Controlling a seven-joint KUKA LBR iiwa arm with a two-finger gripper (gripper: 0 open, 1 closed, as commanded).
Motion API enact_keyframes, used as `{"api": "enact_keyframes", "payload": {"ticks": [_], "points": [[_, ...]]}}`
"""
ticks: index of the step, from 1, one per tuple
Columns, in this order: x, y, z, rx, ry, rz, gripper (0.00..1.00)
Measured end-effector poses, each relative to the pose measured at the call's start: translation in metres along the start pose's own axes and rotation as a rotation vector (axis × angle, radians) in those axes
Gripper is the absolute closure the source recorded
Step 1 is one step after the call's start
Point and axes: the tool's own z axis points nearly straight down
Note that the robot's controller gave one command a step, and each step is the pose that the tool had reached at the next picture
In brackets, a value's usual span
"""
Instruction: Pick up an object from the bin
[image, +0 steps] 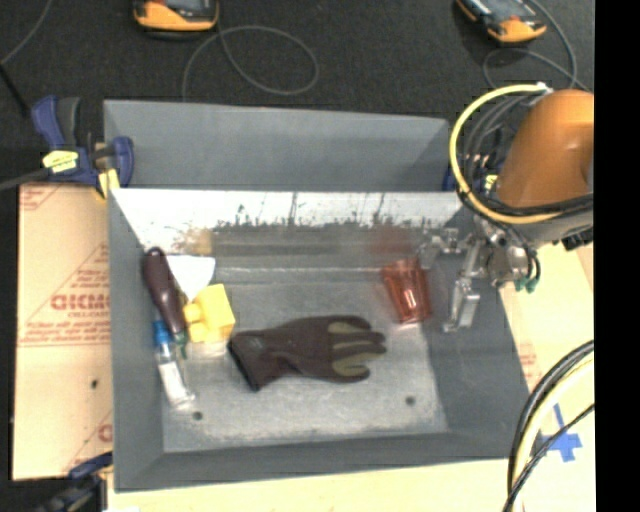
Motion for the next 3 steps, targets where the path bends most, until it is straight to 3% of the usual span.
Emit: {"api": "enact_keyframes", "payload": {"ticks": [1,2,3], "points": [[-0.016,0.032,0.026,0.000,-0.001,0.041,0.00],[-0.030,0.050,0.072,0.000,-0.008,-0.008,0.00],[-0.009,0.054,0.102,-0.001,0.002,-0.034,0.00]]}}
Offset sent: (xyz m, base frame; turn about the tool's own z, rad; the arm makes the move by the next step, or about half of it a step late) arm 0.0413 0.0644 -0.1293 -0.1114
